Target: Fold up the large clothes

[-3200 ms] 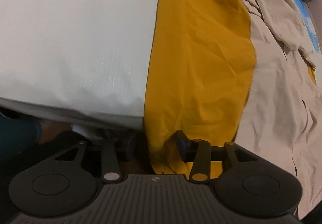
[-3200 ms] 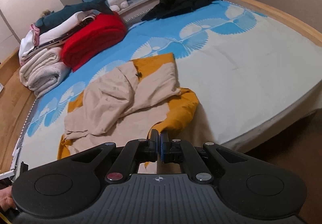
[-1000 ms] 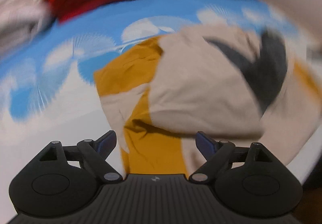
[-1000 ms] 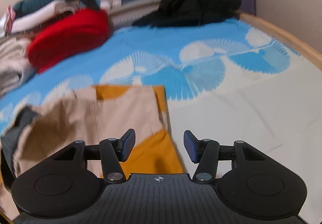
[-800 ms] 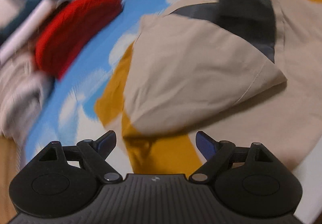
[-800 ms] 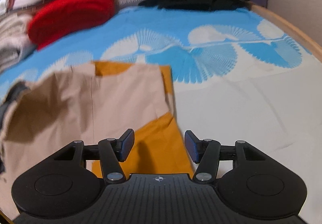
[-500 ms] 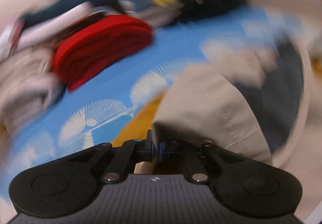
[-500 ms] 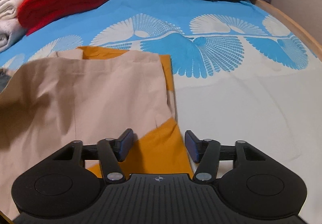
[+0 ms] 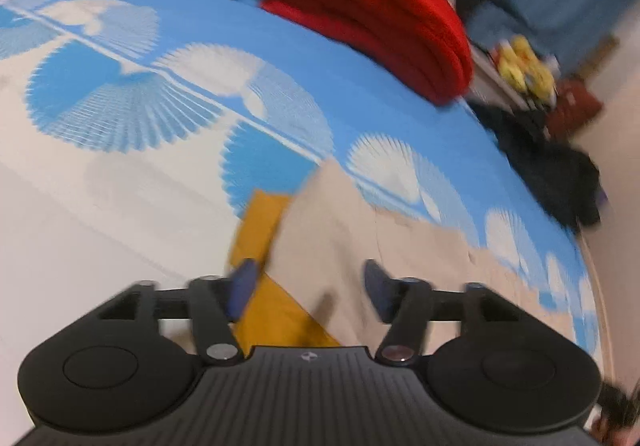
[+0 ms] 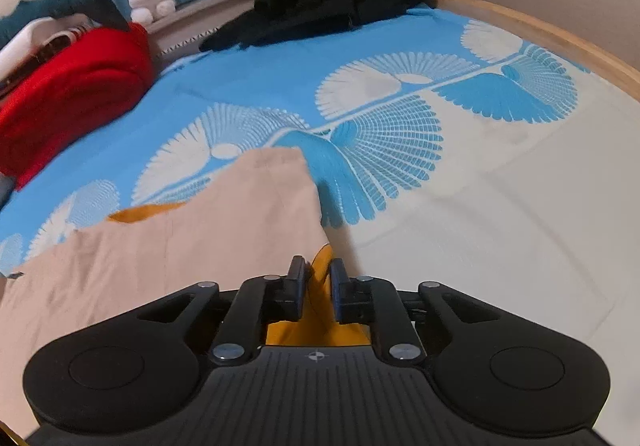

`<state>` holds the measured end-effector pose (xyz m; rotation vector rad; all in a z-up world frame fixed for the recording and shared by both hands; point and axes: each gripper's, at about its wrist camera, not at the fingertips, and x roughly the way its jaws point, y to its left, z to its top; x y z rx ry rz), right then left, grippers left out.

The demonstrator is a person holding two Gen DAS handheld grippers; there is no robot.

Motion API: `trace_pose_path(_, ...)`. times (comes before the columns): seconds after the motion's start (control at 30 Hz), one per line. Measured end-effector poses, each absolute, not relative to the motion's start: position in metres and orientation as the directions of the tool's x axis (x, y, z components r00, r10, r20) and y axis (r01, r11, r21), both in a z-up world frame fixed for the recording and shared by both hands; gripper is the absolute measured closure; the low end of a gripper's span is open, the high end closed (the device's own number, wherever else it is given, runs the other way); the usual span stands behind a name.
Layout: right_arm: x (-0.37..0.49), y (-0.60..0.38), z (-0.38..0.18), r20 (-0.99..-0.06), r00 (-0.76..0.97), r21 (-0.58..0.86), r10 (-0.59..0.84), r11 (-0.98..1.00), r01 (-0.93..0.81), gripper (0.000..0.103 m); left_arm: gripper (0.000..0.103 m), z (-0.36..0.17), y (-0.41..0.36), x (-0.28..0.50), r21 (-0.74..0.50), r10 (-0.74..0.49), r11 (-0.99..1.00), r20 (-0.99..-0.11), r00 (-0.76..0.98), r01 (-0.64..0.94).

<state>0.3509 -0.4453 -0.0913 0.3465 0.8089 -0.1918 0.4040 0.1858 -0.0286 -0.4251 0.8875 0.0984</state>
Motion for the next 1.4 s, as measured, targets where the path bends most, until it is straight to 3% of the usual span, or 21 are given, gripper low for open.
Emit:
trace_pose_path(0.1,0.355,-0.443,-0.094,-0.743,0.669,0.239,-0.015,0.928,0.287,0.073,0.033,-0.04,0.177,0.402,-0.241,-0.052,0.941,-0.795,0.605,-0.236)
trace_pose_path(0.23,0.359,-0.439,-0.099,-0.759,0.651,0.217,-0.021,0.935,0.282,0.073,0.034,-0.059,0.183,0.407,-0.212,-0.028,0.945,-0.809,0.587,-0.247)
trace_pose_path(0.27,0.36,-0.438,-0.1,-0.762,0.648,0.208,-0.024,0.938,0.278,0.077,0.036,-0.063,0.182,0.409,-0.199,-0.019,0.949,-0.812,0.584,-0.245)
trace_pose_path(0.3,0.36,-0.436,-0.1,-0.759,0.65,0.201,-0.025,0.942,0.27,0.087,0.043,-0.067,0.183,0.412,-0.188,-0.015,0.953,-0.813,0.582,-0.239)
trace_pose_path(0.33,0.359,-0.435,-0.098,-0.753,0.657,0.193,-0.028,0.945,0.262,0.093,0.082,-0.071,0.184,0.415,-0.193,-0.032,0.957,-0.813,0.582,-0.217)
trace_pose_path(0.37,0.359,-0.434,-0.095,-0.737,0.675,0.186,-0.035,0.95,0.252,0.097,0.101,-0.073,0.183,0.415,-0.206,-0.062,0.96,-0.814,0.578,-0.188)
trace_pose_path(0.43,0.357,-0.432,-0.084,-0.688,0.724,0.197,-0.037,0.952,0.235,0.1,0.102,-0.061,0.187,0.412,-0.194,-0.039,0.964,-0.779,0.625,-0.181)
trace_pose_path(0.57,0.341,-0.429,-0.039,-0.435,0.9,0.309,0.003,0.94,0.146,0.101,0.102,-0.026,0.2,0.397,-0.24,0.0,0.951,-0.633,0.774,-0.196)
trace_pose_path(0.67,0.342,-0.421,-0.026,-0.355,0.935,0.305,-0.024,0.942,0.14,0.1,0.097,-0.04,0.201,0.404,-0.185,0.043,0.952,-0.707,0.706,-0.243)
trace_pose_path(0.73,0.353,-0.416,-0.034,-0.409,0.909,0.264,-0.078,0.943,0.2,0.097,0.085,-0.053,0.205,0.41,-0.184,0.021,0.948,-0.781,0.625,-0.261)
trace_pose_path(0.8,0.371,-0.414,-0.054,-0.555,0.824,0.221,-0.113,0.935,0.277,0.084,0.076,-0.055,0.208,0.408,-0.173,0.002,0.955,-0.807,0.59,-0.241)
trace_pose_path(0.93,0.379,-0.416,-0.086,-0.735,0.676,0.205,-0.052,0.933,0.295,0.082,0.037,-0.047,0.213,0.398,-0.205,-0.095,0.967,-0.844,0.529,-0.153)
trace_pose_path(0.97,0.377,-0.417,-0.091,-0.763,0.646,0.196,-0.034,0.939,0.281,0.079,0.036,-0.049,0.217,0.393,-0.219,-0.126,0.967,-0.861,0.493,-0.134)
trace_pose_path(1.1,0.359,-0.422,-0.096,-0.828,0.56,0.13,-0.033,0.96,0.249,0.067,0.037,-0.06,0.226,0.371,-0.242,-0.187,0.965,-0.907,0.376,-0.105)
trace_pose_path(1.23,0.326,-0.435,-0.095,-0.859,0.512,0.153,0.017,0.963,0.224,0.066,0.04,-0.066,0.235,0.335,-0.283,-0.238,0.955,-0.912,0.334,-0.091)
trace_pose_path(1.3,0.307,-0.442,-0.098,-0.869,0.492,0.181,0.051,0.959,0.219,0.066,0.055,-0.074,0.234,0.317,-0.32,-0.285,0.945,-0.91,0.299,-0.072)
trace_pose_path(1.33,0.297,-0.443,-0.099,-0.87,0.488,0.192,0.063,0.957,0.218,0.066,0.079,-0.077,0.235,0.311,-0.326,-0.292,0.943,-0.909,0.298,-0.072)
trace_pose_path(1.37,0.288,-0.445,-0.1,-0.871,0.485,0.203,0.076,0.955,0.215,0.066,0.09,-0.077,0.236,0.304,-0.327,-0.289,0.942,-0.905,0.313,-0.075)
trace_pose_path(1.4,0.28,-0.446,-0.1,-0.874,0.479,0.21,0.086,0.955,0.211,0.067,0.095,-0.073,0.238,0.299,-0.345,-0.303,0.936,-0.893,0.332,-0.075)
